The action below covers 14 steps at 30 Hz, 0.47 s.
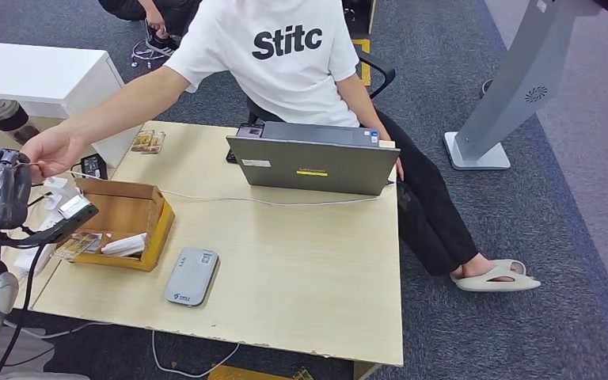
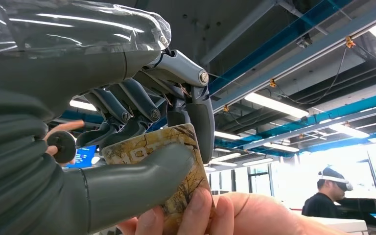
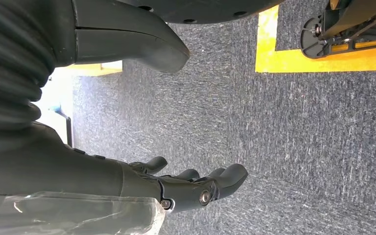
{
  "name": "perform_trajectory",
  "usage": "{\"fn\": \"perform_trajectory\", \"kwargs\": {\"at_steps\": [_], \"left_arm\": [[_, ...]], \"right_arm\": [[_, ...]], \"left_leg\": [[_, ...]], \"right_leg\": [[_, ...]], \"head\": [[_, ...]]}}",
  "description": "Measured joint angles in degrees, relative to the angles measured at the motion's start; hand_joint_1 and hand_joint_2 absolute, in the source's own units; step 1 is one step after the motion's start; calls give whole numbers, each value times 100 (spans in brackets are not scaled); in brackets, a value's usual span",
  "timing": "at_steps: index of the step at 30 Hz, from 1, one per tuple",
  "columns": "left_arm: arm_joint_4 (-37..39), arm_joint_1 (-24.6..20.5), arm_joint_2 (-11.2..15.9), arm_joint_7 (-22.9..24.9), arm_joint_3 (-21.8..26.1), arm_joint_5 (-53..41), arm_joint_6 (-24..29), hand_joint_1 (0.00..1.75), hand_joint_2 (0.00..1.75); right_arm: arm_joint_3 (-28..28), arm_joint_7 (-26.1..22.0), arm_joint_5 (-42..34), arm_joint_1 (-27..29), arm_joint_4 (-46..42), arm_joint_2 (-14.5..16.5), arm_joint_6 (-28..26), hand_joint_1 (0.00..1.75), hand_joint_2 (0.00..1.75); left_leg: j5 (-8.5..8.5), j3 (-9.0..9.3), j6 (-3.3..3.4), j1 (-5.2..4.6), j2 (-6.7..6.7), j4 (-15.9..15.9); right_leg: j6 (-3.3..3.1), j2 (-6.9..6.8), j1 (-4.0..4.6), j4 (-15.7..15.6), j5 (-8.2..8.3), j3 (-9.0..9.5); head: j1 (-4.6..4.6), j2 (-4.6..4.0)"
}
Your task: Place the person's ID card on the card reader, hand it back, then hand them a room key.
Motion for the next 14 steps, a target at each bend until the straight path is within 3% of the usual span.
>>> {"fn": "perform_trajectory", "kwargs": {"at_steps": [8, 14], "left_arm": [[23, -63, -10, 2, -1, -62, 19, 175, 175], [395, -523, -161, 98, -93, -514, 196, 175, 175]], "right_arm": [[-1, -9, 34, -3, 0, 0, 2, 0, 175], [-1, -5, 125, -35, 0, 4, 28, 0, 175]], "left_leg": [[0, -3, 0, 0, 2, 0], [0, -2, 0, -2, 1, 1]], "right_leg": [[0, 1, 0, 0, 0, -6], [1, -2, -1, -1, 1, -7]], "head": [[0, 0], [0, 0]]}}
